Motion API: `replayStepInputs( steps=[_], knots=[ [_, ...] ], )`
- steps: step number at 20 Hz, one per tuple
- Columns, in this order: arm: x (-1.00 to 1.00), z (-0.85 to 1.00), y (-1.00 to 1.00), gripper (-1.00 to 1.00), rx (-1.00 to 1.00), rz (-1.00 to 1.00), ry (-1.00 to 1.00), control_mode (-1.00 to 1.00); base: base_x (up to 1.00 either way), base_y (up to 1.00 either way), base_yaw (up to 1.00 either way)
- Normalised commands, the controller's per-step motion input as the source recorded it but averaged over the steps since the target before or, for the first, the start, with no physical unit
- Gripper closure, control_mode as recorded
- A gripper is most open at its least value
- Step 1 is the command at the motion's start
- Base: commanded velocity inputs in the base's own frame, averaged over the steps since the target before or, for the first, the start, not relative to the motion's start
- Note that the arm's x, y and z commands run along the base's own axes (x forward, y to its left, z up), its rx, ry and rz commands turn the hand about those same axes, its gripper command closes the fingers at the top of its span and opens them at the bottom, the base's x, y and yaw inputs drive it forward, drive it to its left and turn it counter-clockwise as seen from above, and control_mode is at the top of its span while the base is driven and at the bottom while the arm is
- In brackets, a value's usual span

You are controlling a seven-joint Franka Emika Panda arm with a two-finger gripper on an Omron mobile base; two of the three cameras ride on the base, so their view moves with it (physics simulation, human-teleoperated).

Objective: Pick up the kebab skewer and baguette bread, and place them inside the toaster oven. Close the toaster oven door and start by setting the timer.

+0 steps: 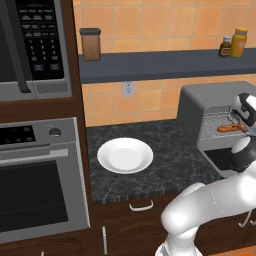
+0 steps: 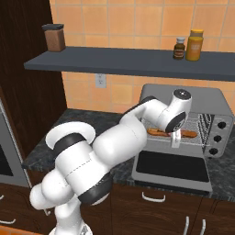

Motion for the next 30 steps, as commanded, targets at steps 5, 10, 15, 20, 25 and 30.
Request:
replayStepInputs(
  steps=[5,10,15,20,25,30],
  knots=[
    [0.0,0.0,0.0,-1.0,0.0,0.0,0.0,-1.0,0.0,0.0,0.0],
    [0.0,0.0,0.0,-1.0,0.0,0.0,0.0,-1.0,0.0,0.0,0.0],
    [0.0,0.0,0.0,-1.0,0.0,0.0,0.0,-1.0,0.0,0.0,0.0],
    [-0.09,0.21,-0.06,-1.0,0.0,0.0,-0.04,-1.0,0.0,0.0,0.0],
    [-0.66,0.3,-0.23,-1.0,-0.01,-0.06,-0.03,-1.0,0.0,0.0,0.0],
    [-0.96,0.33,0.05,-1.0,0.02,-0.43,0.11,-1.0,0.0,0.0,0.0]
  ],
)
